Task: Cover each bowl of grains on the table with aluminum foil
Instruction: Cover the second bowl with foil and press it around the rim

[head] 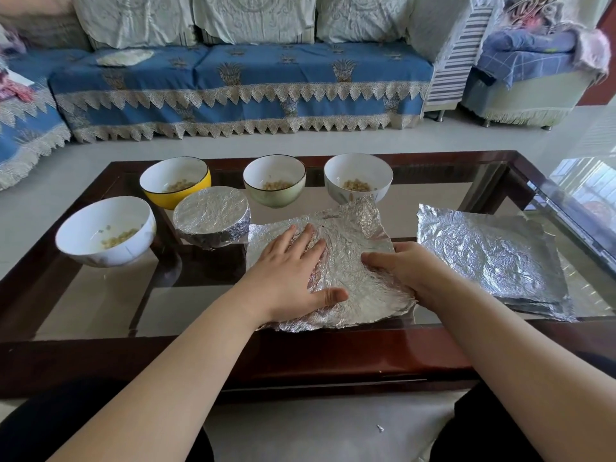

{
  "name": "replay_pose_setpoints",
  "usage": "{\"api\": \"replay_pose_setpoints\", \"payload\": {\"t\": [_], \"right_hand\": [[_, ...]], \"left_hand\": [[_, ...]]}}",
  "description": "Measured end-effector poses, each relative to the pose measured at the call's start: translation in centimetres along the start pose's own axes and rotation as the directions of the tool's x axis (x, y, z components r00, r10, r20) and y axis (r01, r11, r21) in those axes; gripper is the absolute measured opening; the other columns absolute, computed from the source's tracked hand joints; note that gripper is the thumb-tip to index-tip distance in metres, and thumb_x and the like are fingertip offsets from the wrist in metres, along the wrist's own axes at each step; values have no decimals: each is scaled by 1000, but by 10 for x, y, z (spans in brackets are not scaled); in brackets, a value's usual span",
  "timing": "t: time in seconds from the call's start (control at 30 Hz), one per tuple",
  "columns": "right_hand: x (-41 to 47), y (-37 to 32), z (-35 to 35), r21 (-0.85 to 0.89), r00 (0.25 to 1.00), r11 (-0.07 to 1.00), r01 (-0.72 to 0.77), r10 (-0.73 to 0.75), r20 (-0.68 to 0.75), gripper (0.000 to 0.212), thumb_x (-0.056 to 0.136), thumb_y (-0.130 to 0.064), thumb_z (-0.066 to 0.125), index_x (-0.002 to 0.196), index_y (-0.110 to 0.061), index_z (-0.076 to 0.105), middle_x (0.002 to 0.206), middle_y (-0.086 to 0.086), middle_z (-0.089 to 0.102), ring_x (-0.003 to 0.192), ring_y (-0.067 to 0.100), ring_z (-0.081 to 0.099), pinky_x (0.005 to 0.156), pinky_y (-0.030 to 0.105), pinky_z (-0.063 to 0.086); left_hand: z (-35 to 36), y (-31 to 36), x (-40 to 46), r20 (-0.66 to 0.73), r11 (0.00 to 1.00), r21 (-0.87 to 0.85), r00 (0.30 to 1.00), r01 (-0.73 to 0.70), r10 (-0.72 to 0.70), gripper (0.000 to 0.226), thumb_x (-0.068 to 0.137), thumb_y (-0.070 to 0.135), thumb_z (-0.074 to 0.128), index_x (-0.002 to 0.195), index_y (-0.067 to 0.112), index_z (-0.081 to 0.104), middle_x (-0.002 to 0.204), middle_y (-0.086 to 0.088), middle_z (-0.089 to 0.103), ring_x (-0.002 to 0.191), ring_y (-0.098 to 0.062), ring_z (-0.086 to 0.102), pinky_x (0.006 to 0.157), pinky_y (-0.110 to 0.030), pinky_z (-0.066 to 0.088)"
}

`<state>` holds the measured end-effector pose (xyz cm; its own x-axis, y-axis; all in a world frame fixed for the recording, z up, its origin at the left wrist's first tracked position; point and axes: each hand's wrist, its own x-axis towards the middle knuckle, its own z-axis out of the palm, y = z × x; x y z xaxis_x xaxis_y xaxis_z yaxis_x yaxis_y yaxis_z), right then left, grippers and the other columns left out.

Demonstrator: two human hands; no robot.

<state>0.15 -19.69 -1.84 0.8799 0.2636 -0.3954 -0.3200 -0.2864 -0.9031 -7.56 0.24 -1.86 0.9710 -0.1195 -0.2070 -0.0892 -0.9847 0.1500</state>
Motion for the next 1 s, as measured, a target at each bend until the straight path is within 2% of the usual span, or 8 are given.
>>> {"api": "replay_pose_setpoints", "payload": {"t": [0.33,0.5,0.6,0.67,0.77,0.8,0.87,1.0], "right_hand": [[-4,6,0,-170,996,983,72,-62,63,10,83,-13,74,92,-8,71,87,12,75,79,29,72,84,48,58],[2,9,-4,-223,990,970,98,-72,120,29,84,-17,73,112,-16,64,98,6,74,87,25,73,86,48,57],[-2,6,-2,-333,988,930,156,-149,46,65,84,-32,75,139,-19,42,126,-3,62,101,15,65,93,38,53],[-11,2,0,-498,888,790,358,-452,-78,76,87,-40,69,148,-20,29,136,-7,48,113,8,52,95,30,45],[-28,-8,9,-619,530,373,691,-844,83,53,95,-33,59,142,-15,44,138,-3,51,120,-3,40,101,22,38],[-31,-11,14,-609,529,318,727,-824,202,51,97,-35,55,143,-17,45,142,-6,49,126,-7,34,107,17,31],[-31,-12,25,-649,665,309,695,-620,417,61,97,-51,43,151,-25,30,157,-12,27,142,-6,9,117,19,8],[-18,-2,29,-794,806,216,569,-337,486,87,84,-72,14,156,-24,1,163,-6,-8,146,5,-18,120,29,-11]], "left_hand": [[4,5,-18,12,999,43,1000,-18,18,120,61,94,17,157,28,-9,162,1,-26,147,-19,-28,120,-42,-11],[5,7,-16,22,998,58,1000,-21,20,128,58,97,31,157,27,-12,160,2,-29,145,-21,-32,115,-38,-19],[5,7,-16,25,999,49,1000,-18,17,128,58,97,32,157,28,-10,161,3,-28,145,-20,-32,116,-40,-17],[5,7,-15,23,999,30,1000,-12,11,127,58,98,33,157,30,-9,161,4,-28,145,-20,-31,117,-40,-16],[5,6,-14,14,1000,4,1000,-22,22,127,59,98,36,157,30,-6,162,4,-26,147,-20,-28,118,-41,-13],[4,5,-15,12,1000,-9,1000,-28,28,127,58,98,36,157,30,-5,162,4,-25,148,-20,-26,119,-43,-11],[2,4,-14,13,999,-45,1000,-25,26,127,55,99,35,156,34,-4,162,4,-25,148,-19,-24,122,-46,-5],[-3,4,-11,61,1000,-17,998,0,1,130,53,98,32,157,29,-4,160,0,-30,148,-18,-25,122,-45,-4]]}}
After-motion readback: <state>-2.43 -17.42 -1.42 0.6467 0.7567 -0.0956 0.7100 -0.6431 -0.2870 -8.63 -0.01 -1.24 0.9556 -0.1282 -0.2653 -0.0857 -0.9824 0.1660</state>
